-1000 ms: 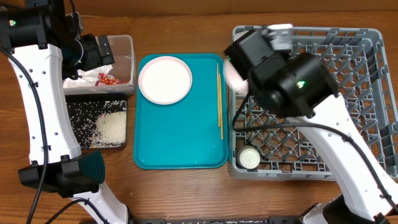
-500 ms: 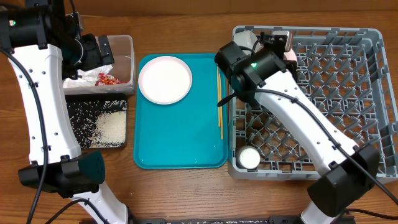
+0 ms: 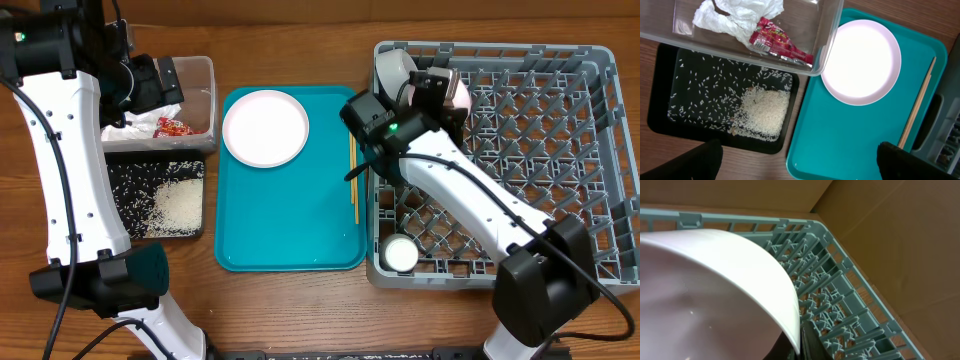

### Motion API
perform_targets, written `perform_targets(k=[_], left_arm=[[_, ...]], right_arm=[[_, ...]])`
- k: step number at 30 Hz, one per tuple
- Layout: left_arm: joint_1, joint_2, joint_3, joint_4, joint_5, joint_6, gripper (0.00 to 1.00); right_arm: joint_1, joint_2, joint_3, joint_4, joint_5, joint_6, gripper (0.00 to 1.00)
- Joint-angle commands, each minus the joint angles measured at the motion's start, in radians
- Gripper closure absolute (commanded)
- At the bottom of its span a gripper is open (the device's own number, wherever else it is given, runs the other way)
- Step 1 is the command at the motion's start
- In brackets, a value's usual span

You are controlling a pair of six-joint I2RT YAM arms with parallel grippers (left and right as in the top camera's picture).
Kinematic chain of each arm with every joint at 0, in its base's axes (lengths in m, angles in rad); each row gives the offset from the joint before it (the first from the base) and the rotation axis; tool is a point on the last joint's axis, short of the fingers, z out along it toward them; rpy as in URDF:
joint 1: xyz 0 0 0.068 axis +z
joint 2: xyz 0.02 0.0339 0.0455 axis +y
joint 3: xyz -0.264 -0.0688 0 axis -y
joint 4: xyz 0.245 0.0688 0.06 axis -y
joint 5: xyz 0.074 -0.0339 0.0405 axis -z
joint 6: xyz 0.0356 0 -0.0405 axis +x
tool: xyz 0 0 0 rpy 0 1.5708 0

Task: Sort waste into correct bins and load items into the dishwasher
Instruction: 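Lower the pink bowl into the rack's back area with the right gripper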

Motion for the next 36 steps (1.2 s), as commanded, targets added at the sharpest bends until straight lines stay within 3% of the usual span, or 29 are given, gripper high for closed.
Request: perform_targets(k=[1, 12, 19, 29, 36], left_arm=[[0.0, -0.005, 0.007, 0.003, 0.003, 0.011, 0.0], [0.0, -0.005, 0.007, 0.003, 0.003, 0.011, 0.0], [0.0, -0.005, 0.007, 0.003, 0.003, 0.011, 0.0], [0.0, -0.005, 0.007, 0.002, 0.003, 0.011, 0.0], [0.0, -0.005, 0.007, 0.003, 0.003, 0.011, 0.0]], right_arm=[[0.008, 0.005, -0.07, 0.058, 0.023, 0.022, 0.96], [0.008, 0.006, -0.101, 0.095, -0.193, 0.022, 0.96], [0.008, 0.006, -0.101, 0.07, -0.206, 0.021, 0.96], [0.018, 0.006, -0.101, 0.04, 0.189, 0.021, 0.96], [0.027, 0.027, -0.114, 0.086, 0.161, -0.017, 0.96]])
